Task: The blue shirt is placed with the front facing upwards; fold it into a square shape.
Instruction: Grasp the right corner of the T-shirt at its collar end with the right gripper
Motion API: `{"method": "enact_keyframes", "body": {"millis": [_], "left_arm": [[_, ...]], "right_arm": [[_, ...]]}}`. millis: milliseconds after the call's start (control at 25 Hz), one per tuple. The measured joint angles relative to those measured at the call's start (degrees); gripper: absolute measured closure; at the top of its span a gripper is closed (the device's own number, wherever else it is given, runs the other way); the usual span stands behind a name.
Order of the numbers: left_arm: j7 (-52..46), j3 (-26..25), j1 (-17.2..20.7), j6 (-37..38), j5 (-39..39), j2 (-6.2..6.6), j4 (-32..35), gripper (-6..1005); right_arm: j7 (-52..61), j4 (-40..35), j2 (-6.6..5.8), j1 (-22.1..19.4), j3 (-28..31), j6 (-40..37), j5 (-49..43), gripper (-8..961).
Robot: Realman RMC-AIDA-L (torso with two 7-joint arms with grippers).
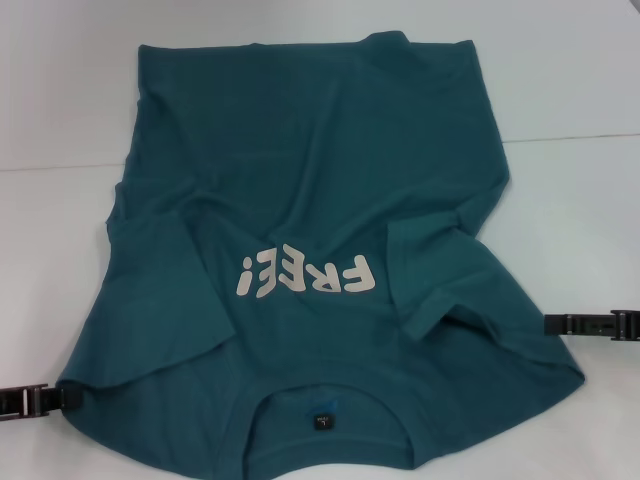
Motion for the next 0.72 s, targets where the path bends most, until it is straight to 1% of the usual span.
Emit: {"method": "enact_keyframes", "body": {"millis": [120, 320, 720], "left_arm": [[0.01, -0.07, -0.01, 0.0, 0.0, 0.0, -0.04, 989], [0.12, -0.08, -0.02, -0.02, 0.0, 0.0, -0.11, 986], [0.21, -0.05, -0.02, -0.01, 0.0, 0.0, -0.17, 981]], "right_arm": [[0.43, 0.84, 0.46, 0.61, -0.08, 0.3, -0.69, 129], [0.48, 3.59, 0.25, 1.25, -0.33, 1.35, -0.73, 129], [0.24, 3.32, 0.17, 0.91, 0.09, 1.67, -0.78, 129]]}}
